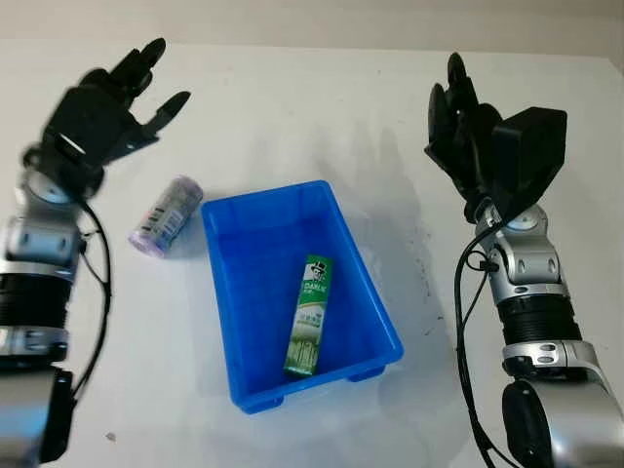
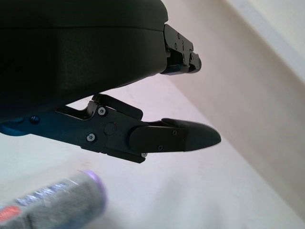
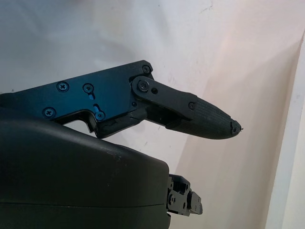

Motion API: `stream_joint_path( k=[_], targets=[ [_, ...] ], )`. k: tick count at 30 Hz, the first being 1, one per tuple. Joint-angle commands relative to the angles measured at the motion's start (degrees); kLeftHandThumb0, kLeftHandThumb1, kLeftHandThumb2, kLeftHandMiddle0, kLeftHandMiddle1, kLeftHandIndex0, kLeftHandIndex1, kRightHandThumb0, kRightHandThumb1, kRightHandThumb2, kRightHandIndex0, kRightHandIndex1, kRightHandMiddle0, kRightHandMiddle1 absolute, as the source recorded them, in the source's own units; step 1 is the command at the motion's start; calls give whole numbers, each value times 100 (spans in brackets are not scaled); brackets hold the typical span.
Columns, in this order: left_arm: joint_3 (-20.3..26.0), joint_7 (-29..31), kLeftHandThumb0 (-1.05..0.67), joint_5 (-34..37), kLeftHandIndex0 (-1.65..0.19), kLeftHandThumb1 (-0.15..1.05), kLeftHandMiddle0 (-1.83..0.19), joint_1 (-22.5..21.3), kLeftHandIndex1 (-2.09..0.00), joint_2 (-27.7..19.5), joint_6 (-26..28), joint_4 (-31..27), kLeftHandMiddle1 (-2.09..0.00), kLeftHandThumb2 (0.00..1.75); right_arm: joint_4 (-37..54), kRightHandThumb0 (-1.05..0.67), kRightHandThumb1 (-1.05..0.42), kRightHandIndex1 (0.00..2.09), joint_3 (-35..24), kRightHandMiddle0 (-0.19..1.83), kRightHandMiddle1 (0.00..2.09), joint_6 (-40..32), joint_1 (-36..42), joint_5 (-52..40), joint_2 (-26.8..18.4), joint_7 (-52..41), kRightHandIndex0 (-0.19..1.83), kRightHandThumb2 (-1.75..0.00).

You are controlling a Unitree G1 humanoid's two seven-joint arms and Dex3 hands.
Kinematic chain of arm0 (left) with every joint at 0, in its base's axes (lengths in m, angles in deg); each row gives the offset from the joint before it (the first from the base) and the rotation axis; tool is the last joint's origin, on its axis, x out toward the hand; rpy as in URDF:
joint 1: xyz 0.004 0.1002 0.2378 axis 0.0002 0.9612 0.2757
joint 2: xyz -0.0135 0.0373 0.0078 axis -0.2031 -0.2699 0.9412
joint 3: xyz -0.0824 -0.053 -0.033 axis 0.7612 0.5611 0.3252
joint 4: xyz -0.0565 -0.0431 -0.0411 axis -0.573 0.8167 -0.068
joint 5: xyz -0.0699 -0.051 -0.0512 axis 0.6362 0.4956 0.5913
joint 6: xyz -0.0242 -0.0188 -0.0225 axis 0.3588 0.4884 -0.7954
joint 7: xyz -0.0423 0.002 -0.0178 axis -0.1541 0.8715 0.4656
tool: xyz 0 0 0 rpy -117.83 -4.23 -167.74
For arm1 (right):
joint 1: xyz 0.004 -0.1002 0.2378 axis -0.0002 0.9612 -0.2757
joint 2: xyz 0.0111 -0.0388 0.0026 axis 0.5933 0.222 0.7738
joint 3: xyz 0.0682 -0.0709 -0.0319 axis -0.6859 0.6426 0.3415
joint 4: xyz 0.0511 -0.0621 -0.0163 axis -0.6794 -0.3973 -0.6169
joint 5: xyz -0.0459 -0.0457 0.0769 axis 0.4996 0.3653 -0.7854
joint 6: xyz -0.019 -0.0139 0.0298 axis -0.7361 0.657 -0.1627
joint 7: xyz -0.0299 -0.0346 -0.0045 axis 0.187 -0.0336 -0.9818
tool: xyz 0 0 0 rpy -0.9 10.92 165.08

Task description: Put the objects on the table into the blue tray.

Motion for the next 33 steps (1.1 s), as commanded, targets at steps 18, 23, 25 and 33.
stream_joint_path(
  k=[18, 23, 25, 33],
  targets=[
    [-10, 1278, -65, -279, -25, 105, 3, 1151, -14, -913, 2408, -2202, -110, 12, 446, -67, -105, 0, 40, -19, 0, -166, 153, 63, -170, -303, -19, -79],
    [-407, 1396, -75, -460, 9, 105, 17, 1096, -151, -966, 2639, -2177, -203, 13, 320, -67, -105, 0, 82, -19, 0, -66, 65, 126, -161, -326, -19, -78],
    [-660, 1496, -76, -634, 17, 105, 19, 1078, -125, -1038, 2624, -2161, -181, 17, 289, -68, -105, 0, 88, -19, 0, -68, 45, 119, -160, -367, -19, -78],
    [-1520, 2013, -77, -1235, 18, 105, 17, 661, -15, -1021, 3469, -1922, -181, 15, 383, -66, -105, 0, 84, -19, 0, -206, 113, 94, -163, -383, -19, -78]
  ],
)
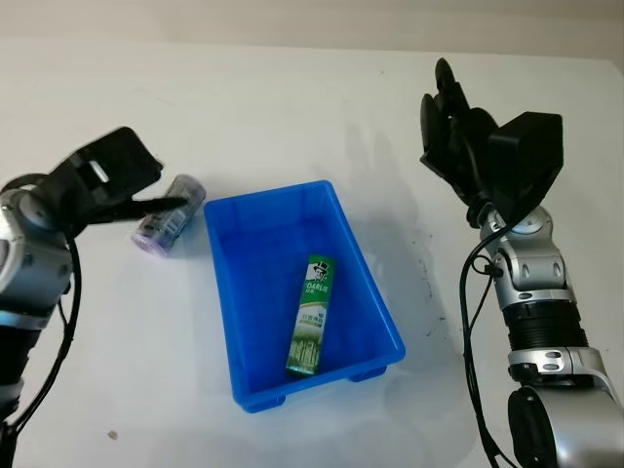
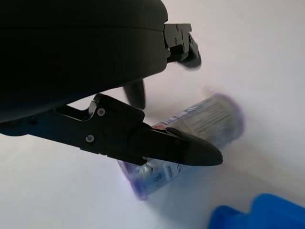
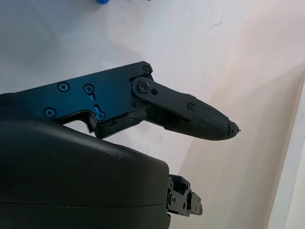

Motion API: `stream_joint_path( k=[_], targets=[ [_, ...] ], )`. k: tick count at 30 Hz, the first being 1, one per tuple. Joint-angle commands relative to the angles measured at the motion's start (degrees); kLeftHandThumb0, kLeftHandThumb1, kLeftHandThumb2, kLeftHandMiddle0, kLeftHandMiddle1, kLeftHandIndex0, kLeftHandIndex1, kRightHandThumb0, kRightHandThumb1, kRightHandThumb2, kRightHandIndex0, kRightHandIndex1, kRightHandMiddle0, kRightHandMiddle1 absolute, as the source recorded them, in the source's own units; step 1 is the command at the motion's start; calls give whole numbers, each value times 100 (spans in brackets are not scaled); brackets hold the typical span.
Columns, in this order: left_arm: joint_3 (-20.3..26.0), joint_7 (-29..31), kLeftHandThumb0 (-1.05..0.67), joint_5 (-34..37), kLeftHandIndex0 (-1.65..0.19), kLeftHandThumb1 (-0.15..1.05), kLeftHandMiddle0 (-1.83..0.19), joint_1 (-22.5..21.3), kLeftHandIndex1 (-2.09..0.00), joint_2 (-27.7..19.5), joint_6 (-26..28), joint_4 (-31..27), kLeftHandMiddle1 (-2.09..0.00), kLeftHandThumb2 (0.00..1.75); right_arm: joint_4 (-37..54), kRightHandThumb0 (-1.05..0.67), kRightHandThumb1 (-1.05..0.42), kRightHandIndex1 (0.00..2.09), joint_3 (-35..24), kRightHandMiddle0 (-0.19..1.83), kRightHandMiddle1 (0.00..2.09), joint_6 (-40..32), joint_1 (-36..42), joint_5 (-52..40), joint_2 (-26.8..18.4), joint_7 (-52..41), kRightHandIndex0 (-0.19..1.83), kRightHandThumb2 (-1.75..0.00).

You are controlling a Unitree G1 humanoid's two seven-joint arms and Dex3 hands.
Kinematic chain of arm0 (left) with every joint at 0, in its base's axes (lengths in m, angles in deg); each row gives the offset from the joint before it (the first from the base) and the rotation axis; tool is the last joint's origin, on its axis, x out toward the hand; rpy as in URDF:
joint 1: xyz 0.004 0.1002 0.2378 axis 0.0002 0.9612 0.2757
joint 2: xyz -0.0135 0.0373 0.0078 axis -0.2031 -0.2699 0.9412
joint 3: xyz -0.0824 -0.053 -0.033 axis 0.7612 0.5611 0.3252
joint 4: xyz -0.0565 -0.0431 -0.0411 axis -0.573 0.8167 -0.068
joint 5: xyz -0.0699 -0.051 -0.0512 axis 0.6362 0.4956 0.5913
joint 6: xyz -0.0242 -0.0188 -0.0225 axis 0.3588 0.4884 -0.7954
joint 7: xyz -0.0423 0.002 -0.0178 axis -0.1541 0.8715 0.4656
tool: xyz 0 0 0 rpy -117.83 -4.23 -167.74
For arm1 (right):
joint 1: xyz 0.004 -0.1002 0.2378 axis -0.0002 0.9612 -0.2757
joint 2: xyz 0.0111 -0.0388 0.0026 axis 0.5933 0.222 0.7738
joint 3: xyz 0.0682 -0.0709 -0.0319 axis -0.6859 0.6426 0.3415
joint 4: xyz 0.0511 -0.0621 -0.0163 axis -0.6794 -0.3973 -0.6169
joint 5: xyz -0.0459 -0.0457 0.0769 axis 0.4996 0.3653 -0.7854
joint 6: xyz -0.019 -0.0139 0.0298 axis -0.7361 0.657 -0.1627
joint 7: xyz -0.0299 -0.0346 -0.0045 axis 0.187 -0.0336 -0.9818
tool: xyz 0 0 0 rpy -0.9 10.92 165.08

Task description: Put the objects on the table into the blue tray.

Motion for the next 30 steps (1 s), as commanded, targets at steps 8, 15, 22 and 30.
stream_joint_path(
  k=[8, 15, 22, 30],
  targets=[
    [-545, 155, -80, -370, 9, 105, -71, -245, -108, -10, -429, 495, -209, 13, 111, -67, -105, 0, -45, -19, 0, -55, 1, -56, -53, -39, -19, -79],
    [-553, 68, -80, -558, -2, 105, -95, -15, -204, -74, -1195, 710, -209, 16, 76, -66, -105, 0, -94, -19, 0, -20, 4, -184, -34, -72, -19, -78],
    [-695, 283, -79, -858, -10, 105, -80, 63, -199, -92, -1214, 726, -209, 15, -44, -67, -105, 0, -82, -19, 0, 78, -37, -138, -114, -120, -19, -78],
    [-931, 132, -65, -1511, 13, 104, -4, 254, -48, -160, -1779, 774, -203, 8, -106, -65, -105, 0, -136, -19, 0, 121, -88, -219, -97, -186, -19, -80]
  ],
)
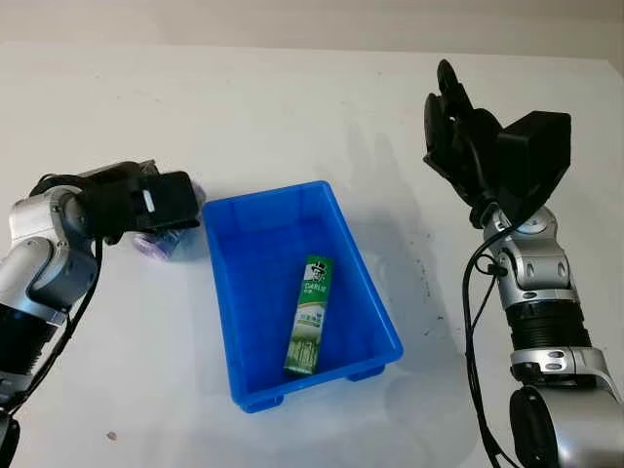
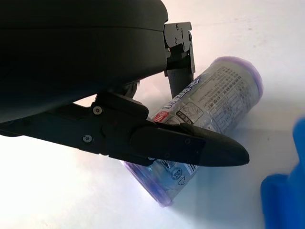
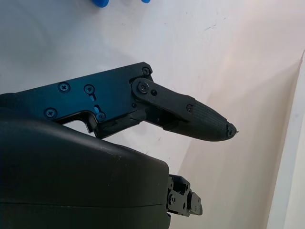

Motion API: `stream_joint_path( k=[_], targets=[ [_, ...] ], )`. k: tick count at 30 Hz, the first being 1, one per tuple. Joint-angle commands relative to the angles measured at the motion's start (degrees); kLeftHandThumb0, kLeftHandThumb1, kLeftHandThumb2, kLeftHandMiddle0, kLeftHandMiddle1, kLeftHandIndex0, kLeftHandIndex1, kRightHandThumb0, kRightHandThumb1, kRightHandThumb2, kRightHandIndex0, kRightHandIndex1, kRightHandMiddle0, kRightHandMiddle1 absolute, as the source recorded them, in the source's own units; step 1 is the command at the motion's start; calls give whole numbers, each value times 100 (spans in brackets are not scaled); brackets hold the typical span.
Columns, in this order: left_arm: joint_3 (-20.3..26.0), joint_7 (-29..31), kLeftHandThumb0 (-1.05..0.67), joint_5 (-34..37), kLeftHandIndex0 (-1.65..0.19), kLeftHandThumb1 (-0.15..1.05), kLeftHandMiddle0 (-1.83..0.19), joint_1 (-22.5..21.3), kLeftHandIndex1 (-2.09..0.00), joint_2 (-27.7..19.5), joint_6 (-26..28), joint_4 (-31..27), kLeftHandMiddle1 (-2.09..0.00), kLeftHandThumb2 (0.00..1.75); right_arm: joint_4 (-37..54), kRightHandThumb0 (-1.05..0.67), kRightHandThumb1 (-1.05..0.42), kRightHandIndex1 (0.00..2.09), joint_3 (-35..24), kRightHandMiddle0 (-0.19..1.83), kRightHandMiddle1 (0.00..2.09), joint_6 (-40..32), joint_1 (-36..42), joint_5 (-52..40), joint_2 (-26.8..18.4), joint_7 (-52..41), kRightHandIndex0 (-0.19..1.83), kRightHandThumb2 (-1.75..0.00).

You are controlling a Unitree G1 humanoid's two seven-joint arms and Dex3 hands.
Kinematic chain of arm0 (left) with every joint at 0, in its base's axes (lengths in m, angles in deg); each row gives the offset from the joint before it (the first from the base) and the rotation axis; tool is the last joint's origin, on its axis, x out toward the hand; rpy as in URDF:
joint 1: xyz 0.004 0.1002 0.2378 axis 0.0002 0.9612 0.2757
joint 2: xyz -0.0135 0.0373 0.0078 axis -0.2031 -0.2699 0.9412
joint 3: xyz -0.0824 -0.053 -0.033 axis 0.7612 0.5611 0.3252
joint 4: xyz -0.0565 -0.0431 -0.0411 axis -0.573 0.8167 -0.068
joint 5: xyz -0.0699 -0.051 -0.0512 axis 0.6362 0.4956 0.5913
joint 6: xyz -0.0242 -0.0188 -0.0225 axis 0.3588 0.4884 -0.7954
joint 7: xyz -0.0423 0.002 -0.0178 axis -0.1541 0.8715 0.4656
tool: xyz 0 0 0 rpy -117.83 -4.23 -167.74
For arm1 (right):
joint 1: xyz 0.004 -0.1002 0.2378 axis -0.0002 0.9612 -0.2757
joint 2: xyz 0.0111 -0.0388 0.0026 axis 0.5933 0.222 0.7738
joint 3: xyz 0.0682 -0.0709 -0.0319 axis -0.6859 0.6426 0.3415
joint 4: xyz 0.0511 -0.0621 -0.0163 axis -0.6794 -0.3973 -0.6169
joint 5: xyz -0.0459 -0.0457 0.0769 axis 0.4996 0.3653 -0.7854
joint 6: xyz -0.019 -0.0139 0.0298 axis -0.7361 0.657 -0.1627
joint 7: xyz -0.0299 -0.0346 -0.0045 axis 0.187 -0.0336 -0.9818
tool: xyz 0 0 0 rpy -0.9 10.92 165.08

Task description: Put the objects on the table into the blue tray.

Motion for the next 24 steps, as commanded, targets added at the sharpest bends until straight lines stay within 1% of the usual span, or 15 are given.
stream_joint_path(
  k=[1, 2, 3, 5, 7, 8, 10, 11, 12, 13, 15, 16, 20, 22, 24],
  targets=[
    [-120, -89, -63, -95, 4, 104, -3, 331, -49, -43, -217, 123, -195, 7, -53, -64, -105, 0, -49, -19, 0, 90, -94, -49, -70, -33, -19, -80],
    [-66, -192, -61, -61, -7, 103, -7, 389, -87, -34, -395, 203, -189, 6, -59, -64, -105, 0, -55, -19, 0, 88, -100, -50, -74, -34, -19, -80],
    [-19, -262, -59, -33, -9, 103, -15, 427, -134, -23, -522, 265, -194, 6, -64, -64, -105, 0, -58, -19, 0, 86, -104, -48, -76, -34, -19, -80],
    [34, -364, -56, -18, -7, 103, -22, 459, -174, 9, -696, 417, -203, 5, -76, -64, -105, 0, -69, -19, 0, 101, -109, -53, -84, -50, -19, -80],
    [-63, -321, -52, -112, -17, 104, -31, 366, -181, -51, -952, 679, -195, 11, -76, -64, -105, 0, -63, -19, 0, 115, -108, -43, -119, -95, -19, -80],
    [-78, -303, -47, -140, -22, 104, -35, 332, -172, -64, -1043, 768, -177, 16, -78, -64, -105, 0, -63, -19, 0, 121, -108, -38, -130, -105, -19, -80],
    [-58, -281, -43, -187, -25, 105, -39, 266, -165, -71, -1149, 882, -166, 22, -55, -65, -105, 0, -68, -19, 0, 102, -103, -39, -142, -119, -19, -80],
    [-35, -293, -40, -197, -27, 105, -46, 236, -173, -72, -1195, 937, -187, 27, -58, -64, -105, 0, -70, -19, 0, 106, -107, -42, -145, -124, -19, -80],
    [-15, -301, -37, -206, -28, 105, -63, 215, -193, -69, -1231, 978, -200, 32, -63, -64, -105, 0, -72, -19, 0, 112, -110, -44, -148, -127, -19, -80],
    [15, -329, -36, -191, -28, 105, -69, 190, -201, -72, -1297, 1048, -205, 33, -64, -64, -105, 0, -66, -19, 0, 120, -110, -36, -154, -129, -19, -80],
    [43, -311, -33, -183, -40, 105, -97, 128, -208, -77, -1368, 1134, -208, 38, -79, -64, -105, 0, -68, -19, 0, 118, -121, -35, -150, -117, -19, -80],
    [47, -293, -33, -186, -42, 105, -102, 103, -208, -75, -1383, 1157, -209, 39, -83, -64, -105, 0, -68, -19, 0, 114, -124, -36, -149, -111, -19, -80],
    [108, -102, -31, -101, -37, 105, -91, 42, -209, -112, -1435, 1145, -209, 37, -131, -63, -105, 0, -80, -19, 0, 128, -152, -79, -122, -125, -19, -80],
    [197, -79, -30, 1, -47, 105, -93, 45, -209, -146, -1547, 1156, -209, 37, -120, -63, -105, 0, -74, -19, 0, 87, -158, -98, -108, -125, -19, -80],
    [259, -107, -29, 61, -47, 105, -89, 26, -209, -153, -1646, 1221, -209, 37, -122, -62, -105, 0, -70, -19, 0, 62, -166, -121, -106, -136, -19, -81]
  ],
)
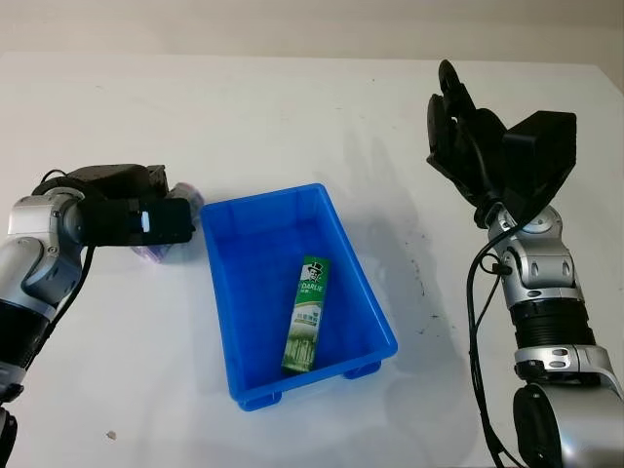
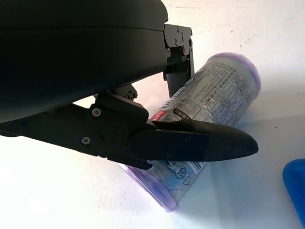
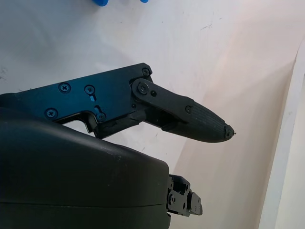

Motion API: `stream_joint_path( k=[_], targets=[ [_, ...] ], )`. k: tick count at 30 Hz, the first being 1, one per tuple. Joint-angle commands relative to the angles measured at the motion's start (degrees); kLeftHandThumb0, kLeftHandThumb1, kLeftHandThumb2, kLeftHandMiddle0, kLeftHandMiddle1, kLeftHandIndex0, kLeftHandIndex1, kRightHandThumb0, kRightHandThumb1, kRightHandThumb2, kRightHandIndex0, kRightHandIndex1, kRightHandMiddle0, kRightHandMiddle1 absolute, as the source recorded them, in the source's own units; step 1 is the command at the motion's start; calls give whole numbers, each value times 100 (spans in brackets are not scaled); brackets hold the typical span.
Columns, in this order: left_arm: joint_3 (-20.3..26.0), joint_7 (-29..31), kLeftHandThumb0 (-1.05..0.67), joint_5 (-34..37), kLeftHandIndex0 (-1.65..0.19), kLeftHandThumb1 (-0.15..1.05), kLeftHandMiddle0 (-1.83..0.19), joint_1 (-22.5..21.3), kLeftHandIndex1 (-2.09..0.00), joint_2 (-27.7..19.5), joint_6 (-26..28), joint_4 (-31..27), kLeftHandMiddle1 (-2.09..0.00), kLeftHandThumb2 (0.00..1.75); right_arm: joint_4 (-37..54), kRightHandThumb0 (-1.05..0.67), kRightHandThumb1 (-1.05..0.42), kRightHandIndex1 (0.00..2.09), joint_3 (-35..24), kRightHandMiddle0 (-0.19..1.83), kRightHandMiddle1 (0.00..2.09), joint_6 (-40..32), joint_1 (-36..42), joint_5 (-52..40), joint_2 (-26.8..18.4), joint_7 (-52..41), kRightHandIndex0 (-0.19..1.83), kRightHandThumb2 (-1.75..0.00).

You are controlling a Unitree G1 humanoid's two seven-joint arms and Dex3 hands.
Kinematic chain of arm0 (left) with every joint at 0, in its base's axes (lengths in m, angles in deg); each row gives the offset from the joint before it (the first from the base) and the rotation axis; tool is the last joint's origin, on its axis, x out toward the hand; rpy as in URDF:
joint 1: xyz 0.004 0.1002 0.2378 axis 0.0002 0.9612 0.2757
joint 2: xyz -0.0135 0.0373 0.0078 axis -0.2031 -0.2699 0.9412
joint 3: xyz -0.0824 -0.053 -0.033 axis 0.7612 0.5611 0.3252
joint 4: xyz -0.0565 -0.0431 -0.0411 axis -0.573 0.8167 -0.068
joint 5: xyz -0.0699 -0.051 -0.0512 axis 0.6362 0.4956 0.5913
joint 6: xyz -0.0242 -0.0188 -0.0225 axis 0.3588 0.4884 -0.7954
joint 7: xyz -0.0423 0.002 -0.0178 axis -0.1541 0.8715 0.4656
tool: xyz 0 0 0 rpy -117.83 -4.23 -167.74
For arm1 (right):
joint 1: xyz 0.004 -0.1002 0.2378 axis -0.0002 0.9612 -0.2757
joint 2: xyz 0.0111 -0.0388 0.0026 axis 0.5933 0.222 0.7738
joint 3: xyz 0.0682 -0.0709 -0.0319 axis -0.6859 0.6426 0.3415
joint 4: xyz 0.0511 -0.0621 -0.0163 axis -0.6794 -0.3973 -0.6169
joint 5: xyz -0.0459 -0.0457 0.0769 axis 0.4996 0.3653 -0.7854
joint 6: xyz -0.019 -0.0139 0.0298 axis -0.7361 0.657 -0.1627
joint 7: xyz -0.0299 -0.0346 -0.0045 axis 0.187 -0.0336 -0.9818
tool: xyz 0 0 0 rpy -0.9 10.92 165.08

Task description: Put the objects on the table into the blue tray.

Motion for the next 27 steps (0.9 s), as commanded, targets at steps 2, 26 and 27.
stream_joint_path(
  k=[2, 26, 27],
  targets=[
    [-16, -79, -28, -80, -42, 105, -86, 104, -209, -150, -151, 238, -209, 38, -35, -61, -105, 0, -45, -19, 0, 40, -128, -64, -8, 3, -19, -81],
    [1645, -1484, -32, 1299, -48, 105, -78, -1543, -209, -6, 320, 27, -209, 39, -136, -60, -105, 0, 33, -19, 0, 155, -124, 22, -57, -70, -19, -81],
    [1673, -1484, -32, 1363, -53, 105, -81, -1512, -209, 0, 262, -90, -209, 40, -129, -60, -105, 0, 42, -19, 0, 154, -121, 29, -53, -77, -19, -81]
  ],
)
